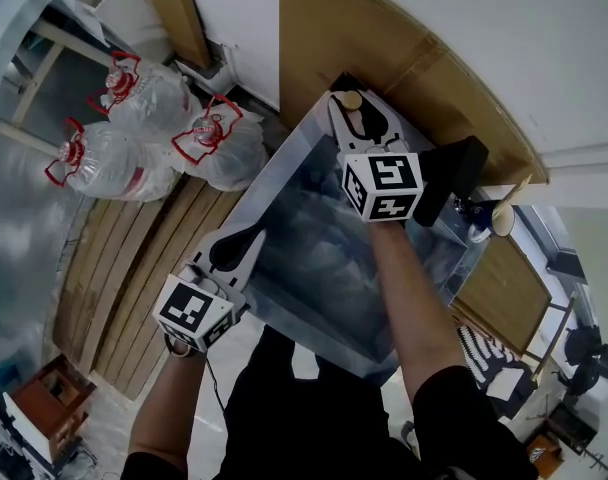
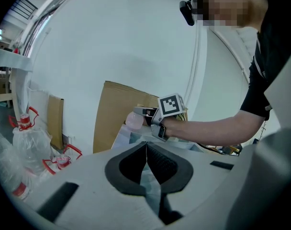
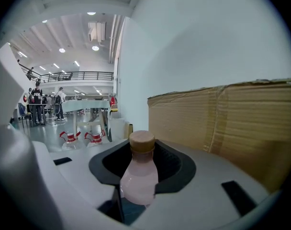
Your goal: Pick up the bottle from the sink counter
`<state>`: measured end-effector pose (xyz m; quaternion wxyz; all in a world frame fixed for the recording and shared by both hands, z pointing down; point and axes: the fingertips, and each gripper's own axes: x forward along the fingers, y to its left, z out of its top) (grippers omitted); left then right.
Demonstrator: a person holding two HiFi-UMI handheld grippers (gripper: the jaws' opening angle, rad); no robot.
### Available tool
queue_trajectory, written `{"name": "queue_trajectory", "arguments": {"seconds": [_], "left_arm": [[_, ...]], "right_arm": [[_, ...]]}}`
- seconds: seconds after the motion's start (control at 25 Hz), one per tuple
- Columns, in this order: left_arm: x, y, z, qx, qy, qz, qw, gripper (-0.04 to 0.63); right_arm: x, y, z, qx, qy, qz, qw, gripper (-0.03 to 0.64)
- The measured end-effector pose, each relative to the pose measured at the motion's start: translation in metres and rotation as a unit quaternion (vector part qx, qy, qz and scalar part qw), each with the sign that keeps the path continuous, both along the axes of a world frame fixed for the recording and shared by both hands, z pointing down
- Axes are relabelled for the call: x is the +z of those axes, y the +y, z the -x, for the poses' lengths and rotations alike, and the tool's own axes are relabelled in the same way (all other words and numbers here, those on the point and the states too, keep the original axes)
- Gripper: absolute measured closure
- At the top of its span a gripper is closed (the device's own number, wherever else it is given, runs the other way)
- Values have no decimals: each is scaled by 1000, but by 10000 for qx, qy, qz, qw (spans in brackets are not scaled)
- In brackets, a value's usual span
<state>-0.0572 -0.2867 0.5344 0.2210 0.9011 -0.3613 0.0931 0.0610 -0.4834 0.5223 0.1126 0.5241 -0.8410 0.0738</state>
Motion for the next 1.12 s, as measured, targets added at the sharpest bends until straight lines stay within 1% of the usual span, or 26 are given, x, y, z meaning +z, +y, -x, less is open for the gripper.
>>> {"name": "queue_trajectory", "arguments": {"seconds": [0.08, 0.2, 0.4, 0.6, 0.72, 0.88, 1.12], "left_arm": [[-3, 6, 2, 57, -1, -115, 9999, 574], [-11, 19, 2, 65, 32, -59, 10000, 574], [-22, 43, 0, 139, 39, -130, 9998, 574], [-39, 65, -5, 203, 31, -176, 9996, 574], [-53, 78, -7, 216, 10, -237, 9995, 574], [-67, 91, -8, 130, -10, -288, 9995, 574], [-78, 105, -4, 44, -129, -320, 9994, 574]], "right_arm": [[-11, 12, -2, 22, -24, -20, 10000, 476], [-31, 34, -3, 3, -69, -70, 10000, 476], [-66, 76, -7, -48, -144, -178, 9997, 476], [-94, 121, -19, -76, -236, -186, 9995, 476], [-102, 150, -31, -36, -292, -105, 9995, 476], [-107, 188, -53, 45, -334, 8, 9994, 477], [-114, 228, -81, 109, -341, 101, 9993, 477]]}}
